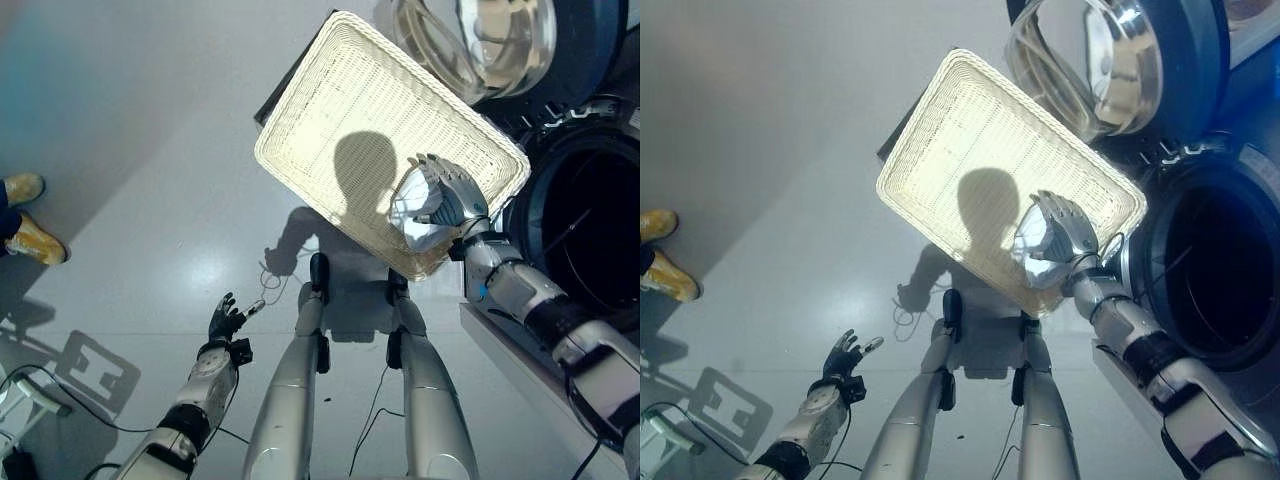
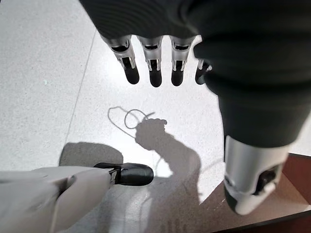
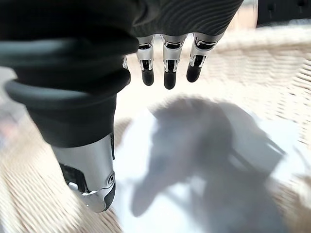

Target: Put the clothes into the washing machine.

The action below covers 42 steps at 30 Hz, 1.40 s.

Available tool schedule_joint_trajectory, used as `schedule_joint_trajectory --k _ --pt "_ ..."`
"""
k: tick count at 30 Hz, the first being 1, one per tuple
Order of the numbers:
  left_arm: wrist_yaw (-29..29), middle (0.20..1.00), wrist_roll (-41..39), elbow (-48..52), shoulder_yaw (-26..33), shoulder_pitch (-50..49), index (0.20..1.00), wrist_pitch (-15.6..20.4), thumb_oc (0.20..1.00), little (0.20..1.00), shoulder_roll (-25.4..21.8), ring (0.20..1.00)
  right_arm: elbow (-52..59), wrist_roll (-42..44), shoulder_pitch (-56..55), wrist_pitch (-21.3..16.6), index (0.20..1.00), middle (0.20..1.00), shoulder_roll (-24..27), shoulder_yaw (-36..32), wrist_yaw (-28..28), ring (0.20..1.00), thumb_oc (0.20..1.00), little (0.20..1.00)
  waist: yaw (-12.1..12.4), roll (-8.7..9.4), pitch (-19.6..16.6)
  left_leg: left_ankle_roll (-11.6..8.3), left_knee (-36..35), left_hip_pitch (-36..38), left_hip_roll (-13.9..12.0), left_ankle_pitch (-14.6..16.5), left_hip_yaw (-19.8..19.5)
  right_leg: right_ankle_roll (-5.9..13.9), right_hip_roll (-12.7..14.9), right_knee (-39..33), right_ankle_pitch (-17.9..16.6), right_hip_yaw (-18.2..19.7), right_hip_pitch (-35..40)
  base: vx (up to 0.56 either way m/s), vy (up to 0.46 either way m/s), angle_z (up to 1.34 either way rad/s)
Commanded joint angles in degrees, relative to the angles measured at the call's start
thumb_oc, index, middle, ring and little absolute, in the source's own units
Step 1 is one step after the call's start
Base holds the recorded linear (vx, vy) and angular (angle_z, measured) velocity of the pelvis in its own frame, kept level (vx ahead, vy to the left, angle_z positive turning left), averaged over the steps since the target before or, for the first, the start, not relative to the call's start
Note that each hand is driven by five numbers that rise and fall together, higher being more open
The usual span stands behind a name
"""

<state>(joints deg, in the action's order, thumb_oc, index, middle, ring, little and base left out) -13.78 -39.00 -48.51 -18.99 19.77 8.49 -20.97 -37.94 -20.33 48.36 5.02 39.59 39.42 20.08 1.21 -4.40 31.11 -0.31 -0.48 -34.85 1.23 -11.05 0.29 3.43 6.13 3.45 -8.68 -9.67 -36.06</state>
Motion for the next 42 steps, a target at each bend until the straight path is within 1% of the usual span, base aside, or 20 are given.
schedule_joint_trajectory --k 1,2,7,11,12,14,15,16,17,18,20,23,26,27,31,32,34,38,40,42 --pt "0.76 1.0 2.1 -0.96 -1.47 0.96 1.0 -1.09 1.0 1.0 -1.84 1.0 -9.0 4.91 2.86 7.61 1.0 1.0 -0.02 1.36 -11.3 1.0 1.0 1.0 2.88 -1.49 -1.32 -1.39 2.44 -1.47 2.84 4.06 3.26 2.24 -1.72 6.56 5.45 -2.75 -2.56 0.02 -0.058 0.17" --pt "0.76 1.0 2.1 -0.97 -1.45 0.96 1.0 -1.09 1.0 1.0 -1.85 1.0 -9.04 4.92 2.9 7.59 1.0 1.0 -0.04 1.38 -11.3 1.0 1.0 1.0 2.86 -1.49 -1.32 -1.39 2.45 -1.48 2.84 4.06 3.25 2.24 -1.72 6.56 5.45 -2.76 -2.57 0.03 -0.09 0.16" --pt "1.22 1.0 3.08 -0.02 -3.66 3.06 1.0 -2.16 1.0 1.0 -2.3 1.0 -25.27 2.49 7.13 10.33 1.0 1.0 -3.29 1.81 -21.6 1.0 1.0 1.0 5.12 -2.54 -1.32 -1.14 2.95 -2.93 3.29 3.71 1.94 1.95 -0.88 6.46 4.77 -4.45 -3.31 0.02 -0.081 0.13" --pt "1.1 1.0 4.34 2.12 -4.63 2.77 1.0 -2.74 1.0 1.0 -2.0 1.0 -29.71 -4.58 7.98 14.47 1.0 1.0 -3.85 1.74 -30.74 1.0 1.0 1.0 6.18 -3.45 -1.32 -1.02 3.06 -3.65 3.64 3.42 1.3 1.94 -0.33 6.33 4.3 -5.18 -3.79 0.02 -0.058 0.18" --pt "1.1 1.0 4.34 2.12 -4.63 2.77 1.0 -2.74 1.0 1.0 -2.0 1.0 -29.71 -4.58 7.98 14.47 1.0 1.0 -3.85 1.74 -30.74 1.0 1.0 1.0 6.18 -3.45 -1.32 -1.02 3.06 -3.65 3.64 3.42 1.3 1.94 -0.33 6.33 4.3 -5.18 -3.79 0.02 -0.033 0.13" --pt "1.04 1.0 4.58 2.95 -4.76 2.64 1.0 -3.02 1.0 1.0 -1.9 1.0 -30.74 -8.44 8.07 14.82 1.0 1.0 -3.85 2.27 -37.16 1.0 1.0 1.0 6.41 -3.71 -1.32 -0.97 3.21 -3.97 3.75 3.37 1.15 1.94 -0.2 6.31 4.14 -5.34 -4.07 0.02 -0.019 0.11" --pt "1.04 1.0 4.58 2.95 -4.76 2.64 1.0 -3.02 1.0 1.0 -1.9 1.0 -30.74 -8.44 8.07 14.82 1.0 1.0 -3.85 2.27 -37.16 1.0 1.0 1.0 6.41 -3.71 -1.32 -0.97 3.21 -3.97 3.75 3.37 1.14 1.94 -0.2 6.31 4.14 -5.34 -4.07 0.02 -0.034 0.09" --pt "0.83 1.0 4.48 3.78 -5.18 2.99 1.0 -3.75 1.0 1.0 -2.07 1.0 -31.95 -12.97 7.56 13.25 1.0 1.0 -4.11 3.28 -44.25 1.0 1.0 1.0 6.57 -3.86 -1.32 -0.92 3.14 -4.13 3.81 3.15 0.98 1.9 -0.11 6.28 3.97 -5.49 -4.29 0.02 -0.031 0.09" --pt "0.73 1.0 4.33 3.98 -5.35 3.16 1.0 -3.98 1.0 1.0 -2.11 1.0 -32.24 -13.71 7.39 12.45 0.865 0.865 -4.2 3.41 -46.34 0.865 0.865 0.865 6.57 -3.92 -1.32 -0.86 3.15 -4.16 3.87 3.08 0.93 1.84 -0.11 6.25 3.93 -5.45 -4.31 0.02 -0.031 0.09" --pt "0.73 1.0 4.33 3.98 -5.35 3.17 1.0 -3.98 1.0 1.0 -2.11 1.0 -32.24 -13.71 7.39 12.45 0.865 0.865 -4.2 3.41 -46.34 0.865 0.865 0.865 6.57 -3.92 -1.32 -0.86 3.15 -4.16 3.87 3.08 0.93 1.84 -0.11 6.25 3.93 -5.45 -4.31 0.01 -0.008 0.07" --pt "0.61 1.0 4.13 4.75 -5.53 3.29 1.0 -4.64 1.0 1.0 -2.41 1.0 -32.25 -13.38 6.74 10.59 0.2 0.2 -4.28 3.52 -49.66 0.2 0.2 0.2 6.56 -4.0 -1.32 -0.79 3.29 -4.15 3.91 3.1 0.83 1.76 -0.14 6.36 3.98 -5.27 -4.43 0.02 -0.019 0.06" --pt "0.65 1.0 4.36 5.37 -5.07 3.37 1.0 -5.5 1.0 1.0 -2.74 1.0 -31.5 -10.83 6.45 8.49 0.2 0.2 -4.16 3.29 -51.9 0.2 0.2 0.2 6.44 -3.83 -1.32 -0.77 3.51 -3.99 3.82 3.13 0.82 1.7 -0.3 6.57 4.08 -4.98 -4.37 0.02 -0.032 0.03" --pt "0.66 1.0 4.33 5.72 -4.75 3.57 1.0 -6.17 1.0 1.0 -3.26 1.0 -30.2 -3.28 6.55 6.46 0.2 0.2 -3.8 2.7 -53.06 0.2 0.2 0.2 6.25 -3.47 -1.32 -0.79 3.7 -3.87 3.73 3.13 0.84 1.57 -0.51 6.65 4.05 -4.79 -4.28 0.01 -0.038 0.0" --pt "0.58 1.0 4.33 6.32 -4.45 3.54 1.0 -6.79 1.0 1.0 -3.82 1.0 -27.94 3.49 6.51 5.12 0.2 0.2 -3.61 1.92 -53.65 0.2 0.2 0.2 6.06 -3.1 -1.32 -0.89 4.01 -3.9 3.63 3.17 0.9 1.48 -0.69 6.78 4.11 -4.65 -4.28 0.0 -0.045 -0.01" --pt "0.23 1.0 4.53 7.08 -4.0 3.32 1.0 -7.5 1.0 1.0 -4.31 1.0 -24.22 8.68 6.58 5.01 0.2 0.2 -3.11 1.38 -53.83 0.2 0.2 0.2 5.85 -2.59 -1.32 -0.96 4.24 -3.76 3.51 3.25 1.04 1.38 -0.93 6.94 4.22 -4.57 -4.14 0.0 -0.049 -0.01" --pt "-0.17 1.0 5.21 8.16 -3.33 2.19 1.0 -7.83 1.0 1.0 -4.65 1.0 -18.62 15.71 6.01 5.84 0.2 0.2 -2.02 0.28 -52.6 0.2 0.2 0.2 5.53 -1.83 -1.32 -1.05 4.53 -3.7 3.26 3.36 1.24 1.29 -1.25 7.12 4.25 -4.53 -4.09 0.0 -0.068 -0.03" --pt "-0.44 1.0 5.4 8.5 -3.08 1.53 1.0 -7.66 1.0 1.0 -4.82 1.0 -15.55 21.1 5.84 6.33 0.2 0.2 -1.29 -0.51 -53.18 0.2 0.2 0.2 5.26 -1.42 -1.32 -1.17 4.5 -3.54 3.11 3.37 1.44 1.27 -1.52 7.1 4.23 -4.48 -4.05 -0.01 -0.063 -0.02" --pt "-0.43 1.0 5.41 8.5 -3.07 1.5 1.0 -7.64 1.0 1.0 -4.84 1.0 -15.42 21.37 5.81 6.38 0.2 0.2 -1.26 -0.57 -53.22 0.2 0.2 0.2 5.25 -1.4 -1.32 -1.18 4.49 -3.52 3.1 3.37 1.46 1.27 -1.53 7.1 4.23 -4.48 -4.04 0.0 -0.005 -0.05" --pt "-0.26 1.0 5.65 7.41 -2.55 0.19 1.0 -6.05 1.0 1.0 -4.33 1.0 -11.71 36.25 4.9 8.06 0.2 0.2 -0.15 -3.9 -50.89 0.2 0.2 0.2 4.4 -1.37 -1.32 -1.26 4.51 -3.21 2.72 3.52 2.4 1.04 -2.17 7.66 4.45 -3.92 -4.57 -0.02 -0.01 -0.09" --pt "0.13 1.0 5.65 6.73 -2.28 0.01 1.0 -5.52 1.0 1.0 -4.11 1.0 -11.62 43.49 4.25 7.83 0.2 0.2 -0.42 -6.31 -48.32 0.2 0.2 0.2 4.08 -1.63 -1.32 -1.34 4.7 -3.11 2.6 3.7 2.89 1.01 -2.24 7.99 4.63 -3.65 -4.78 -0.01 0.01 -0.11"
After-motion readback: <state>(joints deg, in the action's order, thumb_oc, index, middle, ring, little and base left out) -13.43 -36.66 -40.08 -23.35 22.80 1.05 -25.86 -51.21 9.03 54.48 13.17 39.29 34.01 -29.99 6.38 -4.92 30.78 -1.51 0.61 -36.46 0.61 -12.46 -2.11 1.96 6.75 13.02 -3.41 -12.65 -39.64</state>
